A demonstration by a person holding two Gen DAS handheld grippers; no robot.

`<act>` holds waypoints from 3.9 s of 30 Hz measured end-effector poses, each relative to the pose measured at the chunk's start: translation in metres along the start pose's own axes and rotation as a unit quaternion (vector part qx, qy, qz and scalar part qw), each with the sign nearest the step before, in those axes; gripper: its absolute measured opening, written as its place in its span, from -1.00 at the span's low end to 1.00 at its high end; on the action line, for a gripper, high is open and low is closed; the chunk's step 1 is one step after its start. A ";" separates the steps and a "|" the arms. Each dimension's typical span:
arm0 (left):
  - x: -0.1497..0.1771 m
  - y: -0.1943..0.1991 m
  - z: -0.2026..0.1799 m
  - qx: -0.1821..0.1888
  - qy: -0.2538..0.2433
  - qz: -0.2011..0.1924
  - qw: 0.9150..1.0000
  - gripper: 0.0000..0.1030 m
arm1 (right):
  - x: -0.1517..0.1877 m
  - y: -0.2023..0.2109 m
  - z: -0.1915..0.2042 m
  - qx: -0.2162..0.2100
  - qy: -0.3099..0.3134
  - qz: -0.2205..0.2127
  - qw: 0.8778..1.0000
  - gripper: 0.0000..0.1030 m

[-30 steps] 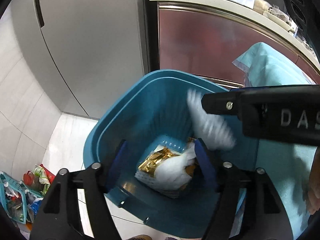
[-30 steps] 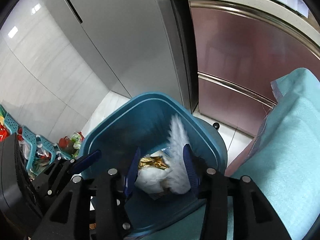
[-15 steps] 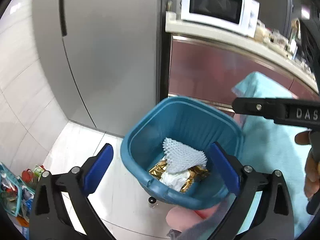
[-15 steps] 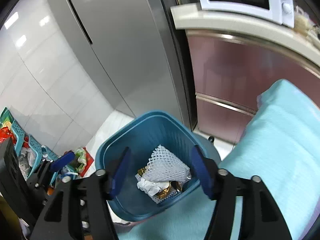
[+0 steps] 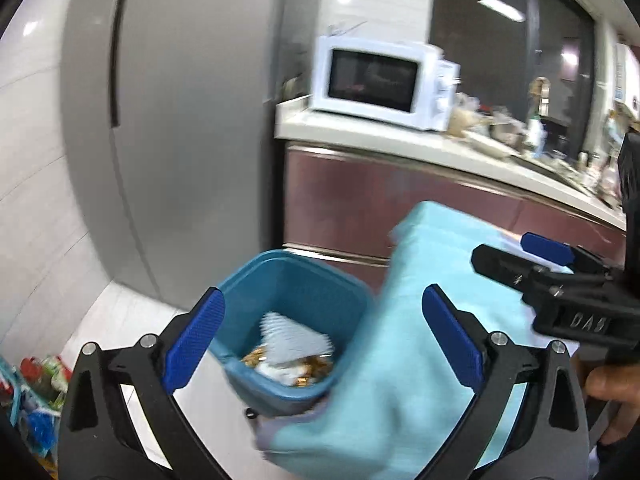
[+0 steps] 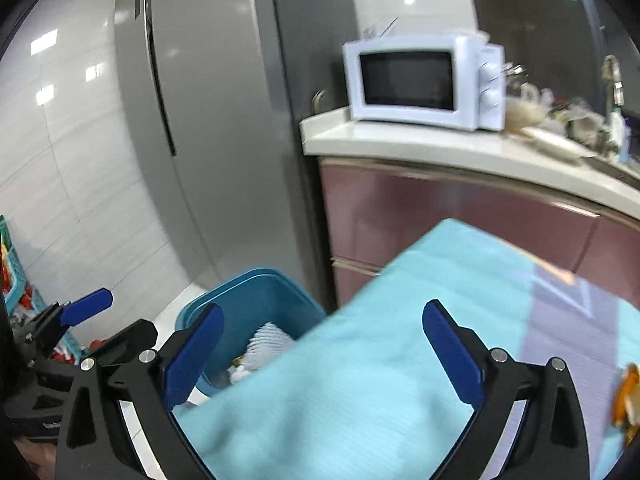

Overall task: Collect trash
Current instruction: 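Move both open tools back over the table toward the green plastic, then grasp the green plastic wrapper with the left tool while the right tool grasps another tissue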

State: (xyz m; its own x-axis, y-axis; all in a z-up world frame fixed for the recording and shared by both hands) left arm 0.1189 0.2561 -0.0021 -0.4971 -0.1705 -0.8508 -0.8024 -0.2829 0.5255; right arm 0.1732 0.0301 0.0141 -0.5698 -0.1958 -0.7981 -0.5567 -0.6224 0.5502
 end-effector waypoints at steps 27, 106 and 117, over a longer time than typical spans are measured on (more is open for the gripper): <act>0.031 0.056 -0.242 0.160 -0.104 -0.034 0.981 0.89 | 0.097 0.201 -0.171 0.262 -0.101 -0.127 0.951 0.87; 0.103 -0.044 -0.584 0.496 -0.249 0.172 0.814 0.50 | 0.148 0.196 -0.390 0.131 -0.250 0.053 0.958 -0.73; 0.108 -0.040 -0.595 0.494 -0.259 0.177 0.811 -0.17 | 0.149 0.216 -0.395 0.169 -0.257 0.024 0.951 -0.77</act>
State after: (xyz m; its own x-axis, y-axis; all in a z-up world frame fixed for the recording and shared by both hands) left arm 0.2942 -0.3128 -0.1172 -0.6204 0.4156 -0.6651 -0.3247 0.6359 0.7002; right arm 0.2065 -0.4328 -0.0825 -0.7717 0.2322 -0.5920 -0.6352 -0.3255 0.7004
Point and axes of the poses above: each gripper's, at about its wrist camera, not at the fingertips, and y roughly against the way its jaws point, z to its left, x to its underside, the point moved 2 cm from there along -y, roughly the way its jaws point, and after that the axes turned 7 degrees about -y, right-handed, at the moved point
